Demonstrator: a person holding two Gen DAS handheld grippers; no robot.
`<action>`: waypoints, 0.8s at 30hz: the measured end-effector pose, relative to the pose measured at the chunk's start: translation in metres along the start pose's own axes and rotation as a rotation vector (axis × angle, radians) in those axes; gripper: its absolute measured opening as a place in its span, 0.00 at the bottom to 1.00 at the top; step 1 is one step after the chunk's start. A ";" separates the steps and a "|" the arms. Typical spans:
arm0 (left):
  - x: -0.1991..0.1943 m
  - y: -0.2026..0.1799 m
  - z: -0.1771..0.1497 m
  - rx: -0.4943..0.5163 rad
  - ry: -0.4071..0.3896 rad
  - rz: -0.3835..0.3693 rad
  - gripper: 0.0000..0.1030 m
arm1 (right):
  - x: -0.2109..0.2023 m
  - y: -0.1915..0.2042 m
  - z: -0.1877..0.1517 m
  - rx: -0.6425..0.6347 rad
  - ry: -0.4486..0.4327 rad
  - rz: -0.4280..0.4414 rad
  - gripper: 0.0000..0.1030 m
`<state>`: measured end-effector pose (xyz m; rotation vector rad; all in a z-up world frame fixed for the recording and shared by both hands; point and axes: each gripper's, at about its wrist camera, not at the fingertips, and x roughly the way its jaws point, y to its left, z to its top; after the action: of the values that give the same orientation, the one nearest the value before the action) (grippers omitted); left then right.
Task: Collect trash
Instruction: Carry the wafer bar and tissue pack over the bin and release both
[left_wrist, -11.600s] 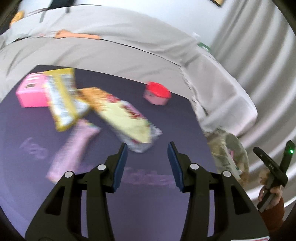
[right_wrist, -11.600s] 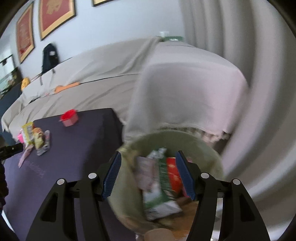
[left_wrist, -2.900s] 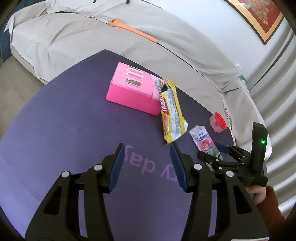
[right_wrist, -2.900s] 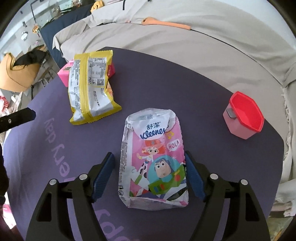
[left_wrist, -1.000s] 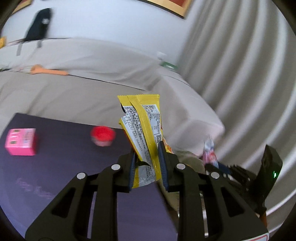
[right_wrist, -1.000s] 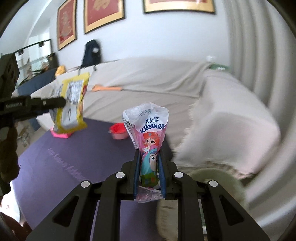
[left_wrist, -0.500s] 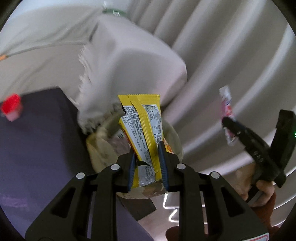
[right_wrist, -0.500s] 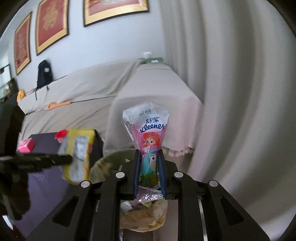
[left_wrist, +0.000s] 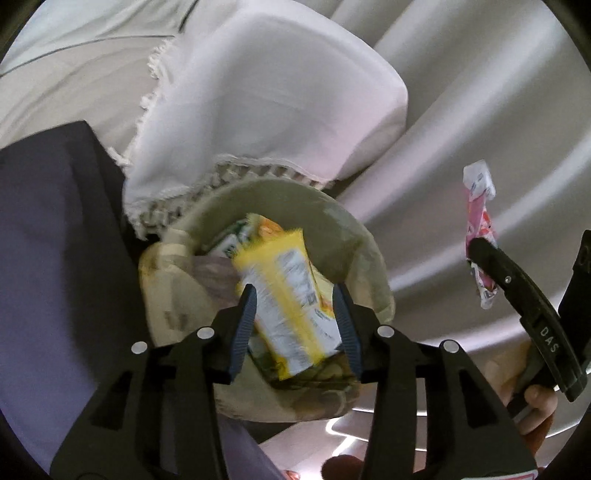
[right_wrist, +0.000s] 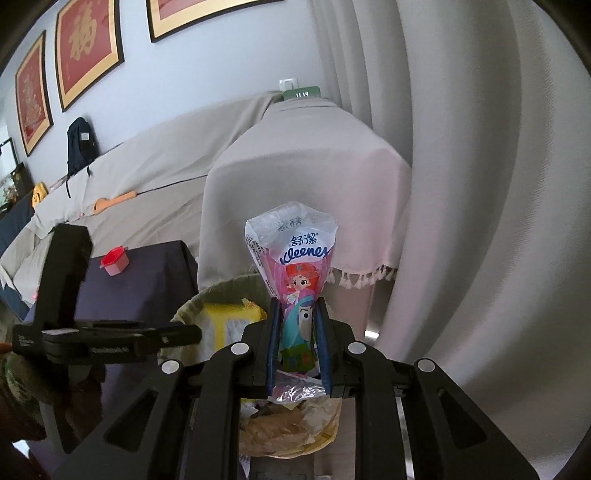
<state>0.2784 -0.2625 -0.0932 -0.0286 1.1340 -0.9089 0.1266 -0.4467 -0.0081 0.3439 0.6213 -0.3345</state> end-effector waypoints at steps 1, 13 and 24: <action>-0.004 0.004 0.001 -0.011 -0.009 0.008 0.40 | 0.005 0.001 -0.001 0.003 0.008 0.004 0.18; -0.064 0.036 -0.013 -0.054 -0.126 0.090 0.41 | 0.081 0.029 -0.019 0.010 0.181 0.088 0.18; -0.106 0.060 -0.037 -0.052 -0.155 0.184 0.41 | 0.133 0.053 -0.038 -0.029 0.281 0.027 0.18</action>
<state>0.2733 -0.1402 -0.0564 -0.0360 0.9981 -0.7010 0.2300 -0.4108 -0.1076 0.3744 0.8958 -0.2525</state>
